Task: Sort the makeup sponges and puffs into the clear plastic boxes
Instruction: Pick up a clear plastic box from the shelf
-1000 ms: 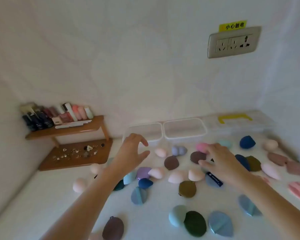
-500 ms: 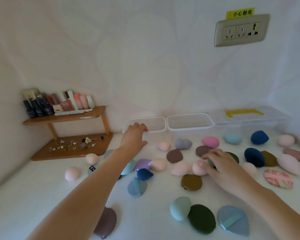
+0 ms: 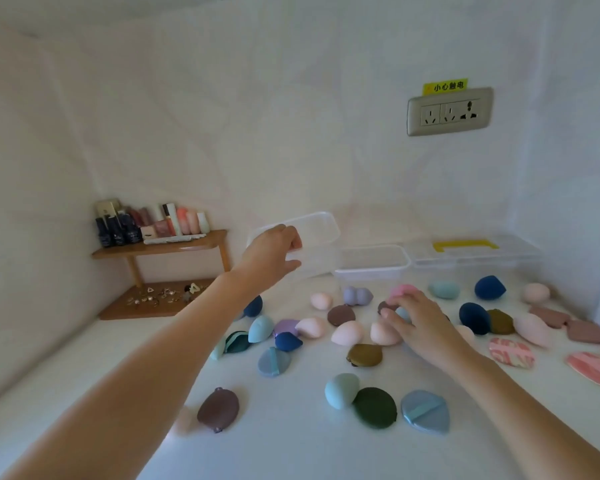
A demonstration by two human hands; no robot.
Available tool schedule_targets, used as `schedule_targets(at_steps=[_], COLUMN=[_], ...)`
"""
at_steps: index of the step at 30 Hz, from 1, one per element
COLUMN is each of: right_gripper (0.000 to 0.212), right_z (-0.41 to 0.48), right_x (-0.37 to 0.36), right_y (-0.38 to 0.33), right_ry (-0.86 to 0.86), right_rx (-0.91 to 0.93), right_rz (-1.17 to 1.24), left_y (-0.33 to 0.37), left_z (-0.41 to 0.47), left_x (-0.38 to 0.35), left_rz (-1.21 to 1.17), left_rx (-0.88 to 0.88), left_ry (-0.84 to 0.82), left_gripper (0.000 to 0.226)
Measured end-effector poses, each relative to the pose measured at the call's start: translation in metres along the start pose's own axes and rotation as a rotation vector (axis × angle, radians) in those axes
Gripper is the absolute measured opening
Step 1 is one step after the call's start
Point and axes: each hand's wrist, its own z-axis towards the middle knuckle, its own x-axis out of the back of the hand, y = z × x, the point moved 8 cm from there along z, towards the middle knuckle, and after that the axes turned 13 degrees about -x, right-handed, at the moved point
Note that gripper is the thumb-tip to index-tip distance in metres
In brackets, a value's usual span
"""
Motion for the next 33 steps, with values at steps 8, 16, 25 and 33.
schedule_targets(at_steps=[8, 16, 25, 33], right_gripper=[0.052, 0.096, 0.132, 0.118], right_z=[-0.047, -0.173, -0.206, -0.192], right_x=[0.062, 0.014, -0.038, -0.047], right_y=[-0.042, -0.081, -0.081, -0.084], right_ry=[0.011, -0.62, -0.619, -0.579], right_rx=[0.091, 0.289, 0.193, 0.218], right_rz=[0.311, 0.49, 0.486, 0.454], left_y=[0.082, 0.122, 0.14, 0.133], left_z=[-0.079, -0.194, -0.237, -0.24], left_x=[0.082, 0.067, 0.033, 0.022], left_rz=[-0.006, -0.024, -0.069, -0.116], left_rx=[-0.104, -0.039, -0.119, -0.189], left_ry=[-0.018, -0.232, -0.199, -0.12], left_gripper=[0.032, 0.035, 0.034, 0.035])
